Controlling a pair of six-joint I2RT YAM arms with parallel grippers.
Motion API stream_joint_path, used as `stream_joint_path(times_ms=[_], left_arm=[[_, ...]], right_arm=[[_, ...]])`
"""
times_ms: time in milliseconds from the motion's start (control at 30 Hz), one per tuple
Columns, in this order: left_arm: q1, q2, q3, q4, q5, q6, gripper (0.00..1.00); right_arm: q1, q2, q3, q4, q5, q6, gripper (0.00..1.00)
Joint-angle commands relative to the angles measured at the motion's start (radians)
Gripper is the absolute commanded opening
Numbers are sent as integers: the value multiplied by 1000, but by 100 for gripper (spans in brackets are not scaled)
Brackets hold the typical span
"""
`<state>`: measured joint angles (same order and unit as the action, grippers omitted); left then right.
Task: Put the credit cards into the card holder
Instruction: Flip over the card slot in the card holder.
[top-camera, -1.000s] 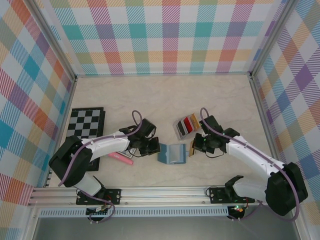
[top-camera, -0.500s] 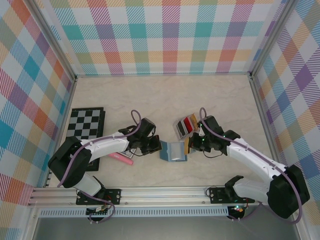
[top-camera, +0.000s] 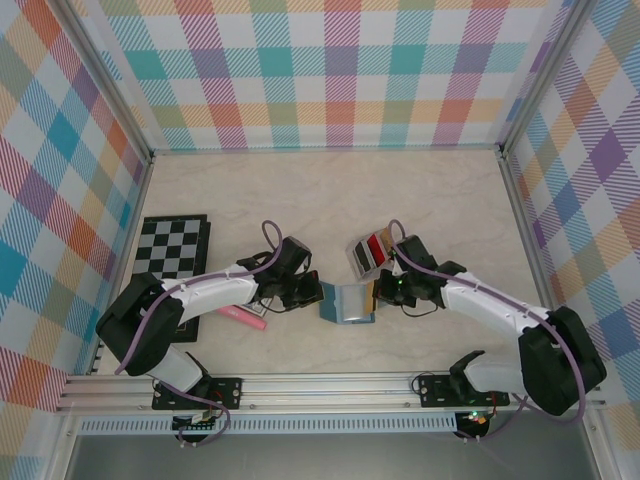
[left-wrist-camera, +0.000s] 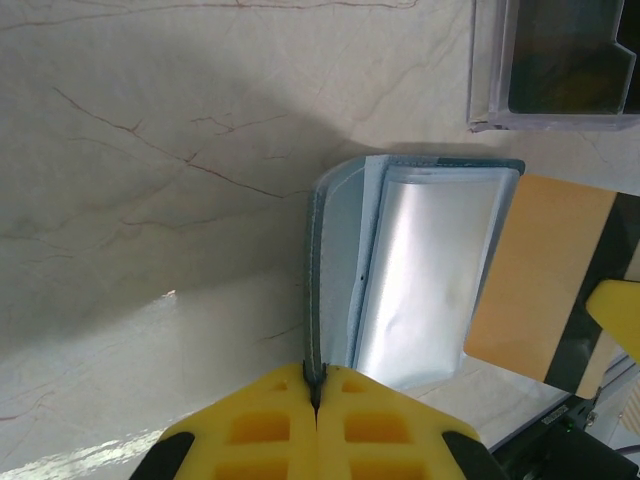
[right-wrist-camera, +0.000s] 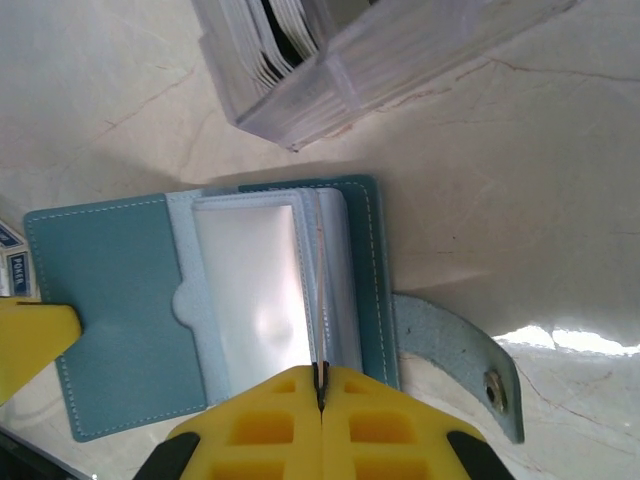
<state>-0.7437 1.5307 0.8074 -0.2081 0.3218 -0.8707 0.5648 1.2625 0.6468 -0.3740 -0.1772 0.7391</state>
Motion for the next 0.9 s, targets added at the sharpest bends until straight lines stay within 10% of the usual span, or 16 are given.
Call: stream_joint_path(times_ms=[0, 867], left_arm=[[3, 23, -10, -17, 6, 20, 0], [4, 55, -7, -41, 0, 53, 0]], right_arm=[[10, 20, -16, 32, -1, -30, 3], [12, -41, -24, 4, 36, -113, 4]])
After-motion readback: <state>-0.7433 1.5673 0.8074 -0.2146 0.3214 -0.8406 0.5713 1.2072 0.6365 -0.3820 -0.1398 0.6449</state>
